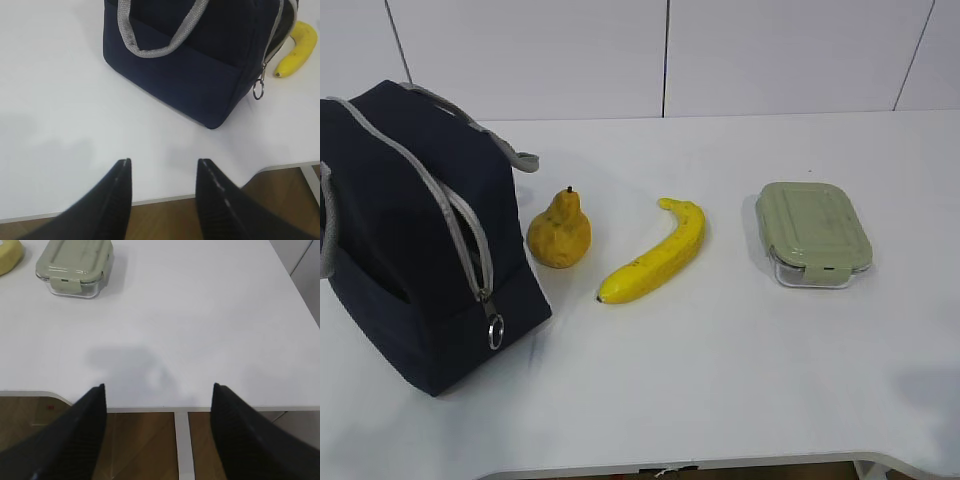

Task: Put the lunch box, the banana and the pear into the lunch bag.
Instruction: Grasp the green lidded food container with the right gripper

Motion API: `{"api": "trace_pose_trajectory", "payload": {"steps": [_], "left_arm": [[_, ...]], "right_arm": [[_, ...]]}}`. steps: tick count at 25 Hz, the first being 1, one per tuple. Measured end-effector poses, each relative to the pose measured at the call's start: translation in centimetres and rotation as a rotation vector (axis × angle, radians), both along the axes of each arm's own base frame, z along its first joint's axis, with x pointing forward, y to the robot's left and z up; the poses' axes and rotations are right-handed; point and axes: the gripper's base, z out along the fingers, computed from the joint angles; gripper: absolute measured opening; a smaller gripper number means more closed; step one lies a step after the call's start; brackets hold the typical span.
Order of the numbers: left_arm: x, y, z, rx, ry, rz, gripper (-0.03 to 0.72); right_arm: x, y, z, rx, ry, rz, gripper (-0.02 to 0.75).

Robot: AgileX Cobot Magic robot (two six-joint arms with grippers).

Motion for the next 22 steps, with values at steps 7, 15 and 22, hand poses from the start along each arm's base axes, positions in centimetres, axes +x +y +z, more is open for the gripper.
{"api": "trace_pose_trajectory", "payload": {"steps": [7, 15, 22], "left_arm": [[0.0, 0.0, 0.0, 0.0, 0.0, 0.0, 0.305], [0.0, 0.0, 0.0, 0.0, 0.0, 0.0, 0.305], [0.0, 0.0, 0.0, 0.0, 0.0, 0.0, 0.305]], "right_arm": [[0.0, -0.01, 0.0, -0.001, 0.0, -0.001, 0.534], [0.0, -0.05, 0.01, -0.005, 0.0, -0.003, 0.534], [-0.25, 0.05, 0.73, 0.011, -0.023, 0.001, 0.554]]}}
